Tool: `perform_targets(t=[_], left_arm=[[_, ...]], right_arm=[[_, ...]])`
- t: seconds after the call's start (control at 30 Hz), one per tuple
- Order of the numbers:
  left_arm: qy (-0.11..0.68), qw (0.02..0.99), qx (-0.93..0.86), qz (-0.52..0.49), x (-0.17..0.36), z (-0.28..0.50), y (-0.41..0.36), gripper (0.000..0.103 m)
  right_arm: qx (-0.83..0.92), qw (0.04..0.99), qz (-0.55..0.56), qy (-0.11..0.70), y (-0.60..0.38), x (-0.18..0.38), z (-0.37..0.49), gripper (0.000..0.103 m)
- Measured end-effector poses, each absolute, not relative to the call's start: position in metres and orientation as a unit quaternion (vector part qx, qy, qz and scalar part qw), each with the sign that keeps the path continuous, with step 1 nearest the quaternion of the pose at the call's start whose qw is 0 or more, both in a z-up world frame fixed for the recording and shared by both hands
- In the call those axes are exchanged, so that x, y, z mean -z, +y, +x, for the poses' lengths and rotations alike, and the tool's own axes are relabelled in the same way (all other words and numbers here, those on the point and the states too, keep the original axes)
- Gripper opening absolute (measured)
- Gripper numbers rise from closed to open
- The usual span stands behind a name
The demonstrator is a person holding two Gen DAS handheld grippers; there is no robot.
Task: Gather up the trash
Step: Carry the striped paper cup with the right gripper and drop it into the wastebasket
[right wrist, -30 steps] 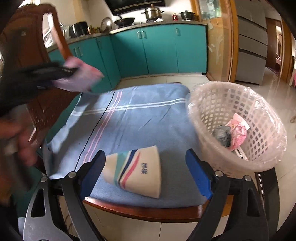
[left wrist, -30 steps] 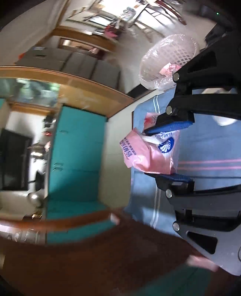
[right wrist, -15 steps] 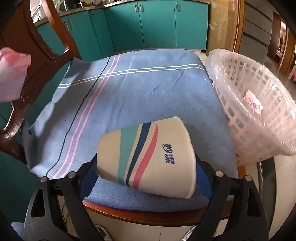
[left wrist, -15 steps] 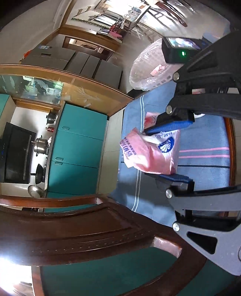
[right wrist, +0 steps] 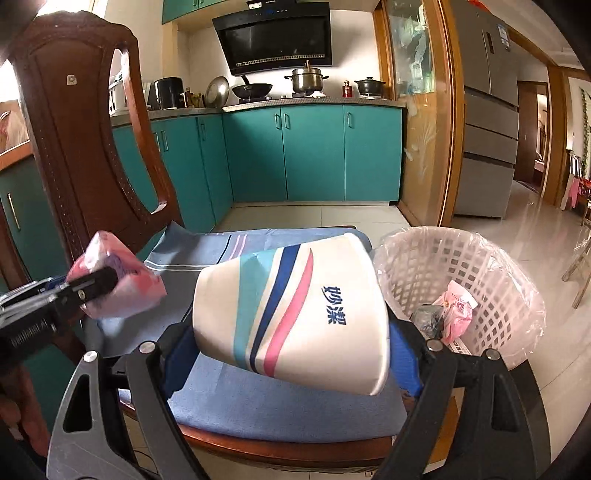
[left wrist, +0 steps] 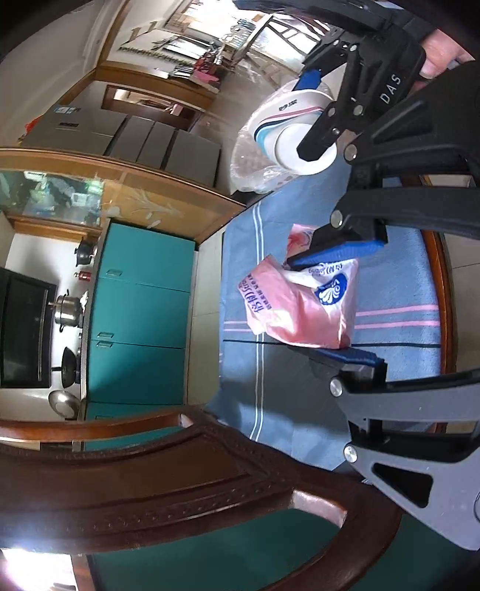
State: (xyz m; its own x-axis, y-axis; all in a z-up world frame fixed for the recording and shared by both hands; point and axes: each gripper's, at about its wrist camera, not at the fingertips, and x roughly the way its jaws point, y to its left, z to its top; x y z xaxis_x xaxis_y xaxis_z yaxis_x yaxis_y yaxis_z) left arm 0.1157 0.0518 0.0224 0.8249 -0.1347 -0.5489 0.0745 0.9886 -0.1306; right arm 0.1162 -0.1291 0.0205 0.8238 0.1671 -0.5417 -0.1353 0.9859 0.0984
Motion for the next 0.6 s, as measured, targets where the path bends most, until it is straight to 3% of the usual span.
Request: perform_targets(t=[0.47,0.6], left_arm=[[0.304,0.95,0.057,-0.038,-0.015,0.121,0.045,0.04],[0.306,0.95,0.058,-0.035,-0.013,0.122,0.045,0.04]], right_arm=[[-0.084,0.952,0.03,0.292,-0.133,-0.02,0.115,0.085],[-0.061,0.963,0.041,0.261,-0.151,-0.033,0.117,0.085]])
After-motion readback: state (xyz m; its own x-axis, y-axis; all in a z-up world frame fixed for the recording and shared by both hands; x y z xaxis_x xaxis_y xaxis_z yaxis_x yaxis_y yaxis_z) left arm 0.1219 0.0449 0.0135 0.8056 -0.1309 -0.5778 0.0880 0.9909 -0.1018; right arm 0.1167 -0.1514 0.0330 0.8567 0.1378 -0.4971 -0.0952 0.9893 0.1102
